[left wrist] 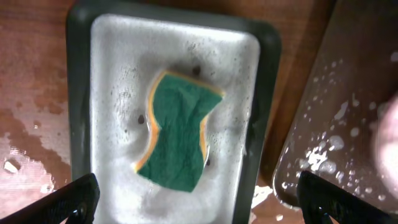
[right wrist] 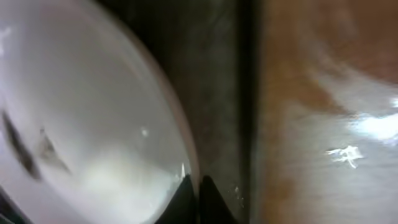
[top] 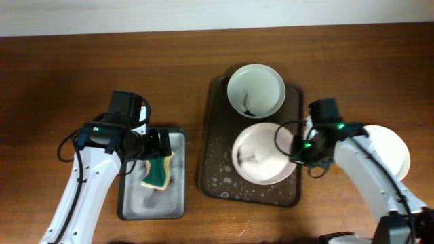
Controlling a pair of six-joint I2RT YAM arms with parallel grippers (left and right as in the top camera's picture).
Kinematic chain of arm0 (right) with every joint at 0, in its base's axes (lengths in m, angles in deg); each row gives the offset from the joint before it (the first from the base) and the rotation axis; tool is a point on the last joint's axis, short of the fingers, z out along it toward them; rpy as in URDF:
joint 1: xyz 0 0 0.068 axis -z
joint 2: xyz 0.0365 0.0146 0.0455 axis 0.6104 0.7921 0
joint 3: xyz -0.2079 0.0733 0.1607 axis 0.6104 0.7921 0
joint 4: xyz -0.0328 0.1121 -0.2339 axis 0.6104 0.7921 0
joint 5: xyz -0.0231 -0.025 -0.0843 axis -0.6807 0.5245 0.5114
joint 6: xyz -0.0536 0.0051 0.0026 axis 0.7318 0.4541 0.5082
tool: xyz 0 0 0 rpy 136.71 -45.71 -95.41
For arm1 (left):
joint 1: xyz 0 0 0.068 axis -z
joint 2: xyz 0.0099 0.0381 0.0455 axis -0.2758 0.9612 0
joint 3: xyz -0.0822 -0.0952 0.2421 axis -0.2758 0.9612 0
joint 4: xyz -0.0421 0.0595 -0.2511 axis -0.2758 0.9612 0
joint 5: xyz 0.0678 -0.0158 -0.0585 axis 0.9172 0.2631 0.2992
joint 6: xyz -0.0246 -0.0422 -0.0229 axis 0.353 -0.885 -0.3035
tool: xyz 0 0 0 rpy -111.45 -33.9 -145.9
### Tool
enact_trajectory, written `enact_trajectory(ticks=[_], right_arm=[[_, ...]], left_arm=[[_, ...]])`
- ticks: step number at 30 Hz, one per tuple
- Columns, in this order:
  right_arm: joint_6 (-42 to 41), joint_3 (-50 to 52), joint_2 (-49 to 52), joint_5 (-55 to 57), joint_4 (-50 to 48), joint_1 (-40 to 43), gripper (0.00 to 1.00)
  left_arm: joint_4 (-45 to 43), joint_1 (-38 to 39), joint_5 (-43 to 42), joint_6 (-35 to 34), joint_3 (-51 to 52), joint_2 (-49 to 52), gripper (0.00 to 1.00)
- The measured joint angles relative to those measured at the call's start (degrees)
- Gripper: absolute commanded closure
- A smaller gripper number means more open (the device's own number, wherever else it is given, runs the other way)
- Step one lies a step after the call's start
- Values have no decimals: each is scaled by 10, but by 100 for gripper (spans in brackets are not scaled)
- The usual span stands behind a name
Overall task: Clean dirty plates on tray and stack at the side
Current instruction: 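Move the right gripper to grasp the next white plate on the tray, then dip the sponge in the soapy tray and carry it to the plate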
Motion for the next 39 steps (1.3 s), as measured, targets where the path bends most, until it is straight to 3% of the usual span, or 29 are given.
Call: enact_trajectory(ticks=[1, 2, 7, 12, 13, 15, 19, 22, 23, 24, 27, 29, 32, 33, 34, 35, 36, 39], right_arm=[[-20, 21, 1, 0, -36, -27, 91], [-30, 24, 1, 0, -42, -38, 67], [-29, -21, -31, 12, 12, -41, 54], [43, -79, -143, 23, 66, -41, 51], [50, -80, -151, 23, 81, -41, 51], [58, -80, -151, 23, 97, -41, 51], [61, -80, -150, 23, 110, -41, 51], [63, -80, -150, 23, 112, -41, 51], [62, -80, -150, 22, 113, -41, 51], [62, -80, -150, 23, 113, -41, 51], [63, -80, -150, 23, 112, -41, 51], [63, -80, -150, 23, 112, -41, 51], [62, -80, -150, 23, 112, -41, 51], [63, -80, -150, 23, 112, -41, 51], [63, -80, -150, 23, 111, -41, 51], [63, -80, -150, 23, 113, -41, 51], [63, -80, -150, 23, 112, -41, 51], [63, -80, -150, 23, 115, -41, 51]], left_arm=[[-10, 0, 0, 0, 0, 0, 0], [-9, 0, -7, 0, 0, 0, 0], [-14, 0, -7, -14, 8, 0, 7], [-162, 0, 31, -59, 168, 16, 45], [-214, 0, 26, -63, 208, 24, 68], [-263, 0, 18, -64, 244, 36, 98], [-299, 0, 6, -52, 260, 51, 100], [-214, 0, 2, -34, 217, 59, 100], [-167, 0, 2, -23, 188, 62, 77], [-144, 0, 1, -16, 158, 63, 62], [-132, 0, 0, -1, 99, 63, 41], [-129, 0, 0, 2, 105, 63, 33], [-156, 0, 0, 7, 129, 83, 35], [-192, 2, -2, 7, 147, 98, 41], [-220, 4, -4, 7, 162, 114, 54], [-249, 14, -4, 7, 174, 134, 88], [-271, 29, -2, 9, 177, 150, 100], [-286, 66, 17, 11, 173, 160, 100]])
